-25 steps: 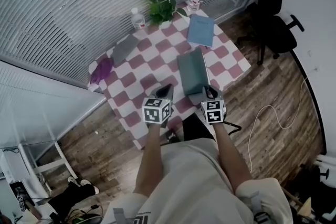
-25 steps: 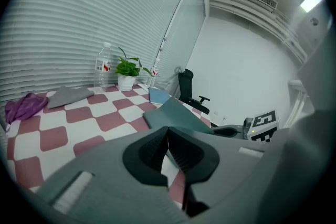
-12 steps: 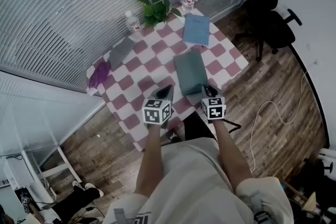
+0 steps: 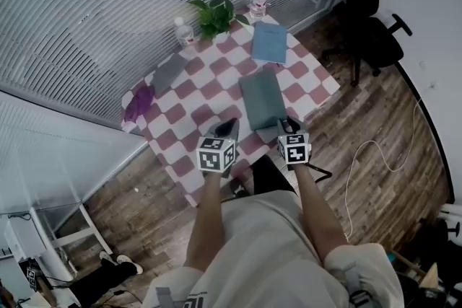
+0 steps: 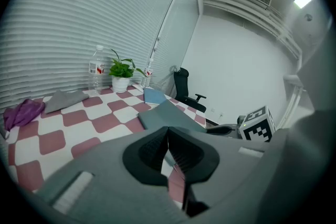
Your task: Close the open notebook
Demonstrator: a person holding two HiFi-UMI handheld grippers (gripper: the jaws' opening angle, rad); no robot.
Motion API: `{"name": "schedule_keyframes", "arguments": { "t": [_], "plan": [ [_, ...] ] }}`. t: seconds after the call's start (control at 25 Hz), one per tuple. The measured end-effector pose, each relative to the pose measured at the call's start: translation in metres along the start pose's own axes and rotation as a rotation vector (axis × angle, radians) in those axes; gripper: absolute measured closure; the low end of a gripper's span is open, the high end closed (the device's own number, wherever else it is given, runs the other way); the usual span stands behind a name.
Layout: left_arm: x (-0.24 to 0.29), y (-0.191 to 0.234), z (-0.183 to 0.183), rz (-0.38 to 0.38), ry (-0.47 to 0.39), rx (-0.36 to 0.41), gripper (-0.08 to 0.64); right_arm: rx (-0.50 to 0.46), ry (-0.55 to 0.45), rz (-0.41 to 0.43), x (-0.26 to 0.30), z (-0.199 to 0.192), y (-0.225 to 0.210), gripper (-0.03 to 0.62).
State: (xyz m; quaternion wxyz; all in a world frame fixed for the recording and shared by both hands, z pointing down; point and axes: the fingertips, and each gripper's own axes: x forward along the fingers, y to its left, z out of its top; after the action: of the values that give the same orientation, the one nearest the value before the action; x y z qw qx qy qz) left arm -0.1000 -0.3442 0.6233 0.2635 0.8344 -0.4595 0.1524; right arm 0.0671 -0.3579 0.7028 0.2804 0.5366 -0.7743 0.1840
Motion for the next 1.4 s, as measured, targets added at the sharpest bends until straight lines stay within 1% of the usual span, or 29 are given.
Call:
{"name": "schedule_keyframes", "arguments": {
  "t": [0.16,0.28,0.36,0.48,0.64,0.76,0.88,0.96,1.04,1.12,1.24,1.4],
  "plan": [
    [-0.012,-0.001,-0.002,0.001,-0.012,0.006,0.552,-0.006,-0.001,0.003,-0.015,-0.001,0.010,0.482],
    [-0.020,-0.005,-0.005,0.004,-0.036,-0.014,0.551,-0.012,-0.014,-0.010,-0.031,0.000,0.011,0.482],
    [-0.023,-0.010,-0.008,0.001,-0.049,-0.030,0.552,0.004,-0.035,-0.025,-0.041,0.004,0.008,0.482],
    [-0.024,-0.019,-0.014,-0.002,-0.053,-0.045,0.552,0.037,-0.082,-0.030,-0.051,0.018,0.005,0.482],
    [-0.024,-0.036,-0.016,0.002,-0.056,-0.044,0.552,0.095,-0.154,-0.019,-0.064,0.046,-0.001,0.482],
    [-0.022,-0.045,-0.011,0.029,-0.076,-0.060,0.551,0.092,-0.177,-0.011,-0.070,0.062,-0.008,0.482],
    [-0.022,-0.064,-0.010,0.064,-0.102,-0.085,0.552,0.091,-0.167,0.008,-0.083,0.056,-0.013,0.482],
    [-0.021,-0.084,-0.011,0.067,-0.111,-0.086,0.552,0.072,-0.157,0.033,-0.096,0.048,-0.015,0.482],
    [-0.019,-0.103,-0.015,0.062,-0.100,-0.073,0.551,0.028,-0.144,0.062,-0.108,0.037,-0.017,0.482],
    [-0.021,-0.116,-0.020,0.066,-0.090,-0.058,0.551,0.008,-0.138,0.089,-0.117,0.028,-0.018,0.482],
    [-0.027,-0.132,-0.025,0.087,-0.099,-0.049,0.551,-0.003,-0.146,0.131,-0.130,0.019,-0.017,0.482],
    [-0.039,-0.152,-0.030,0.128,-0.113,-0.037,0.551,-0.060,-0.157,0.192,-0.146,0.009,-0.011,0.482]
  ]
}}
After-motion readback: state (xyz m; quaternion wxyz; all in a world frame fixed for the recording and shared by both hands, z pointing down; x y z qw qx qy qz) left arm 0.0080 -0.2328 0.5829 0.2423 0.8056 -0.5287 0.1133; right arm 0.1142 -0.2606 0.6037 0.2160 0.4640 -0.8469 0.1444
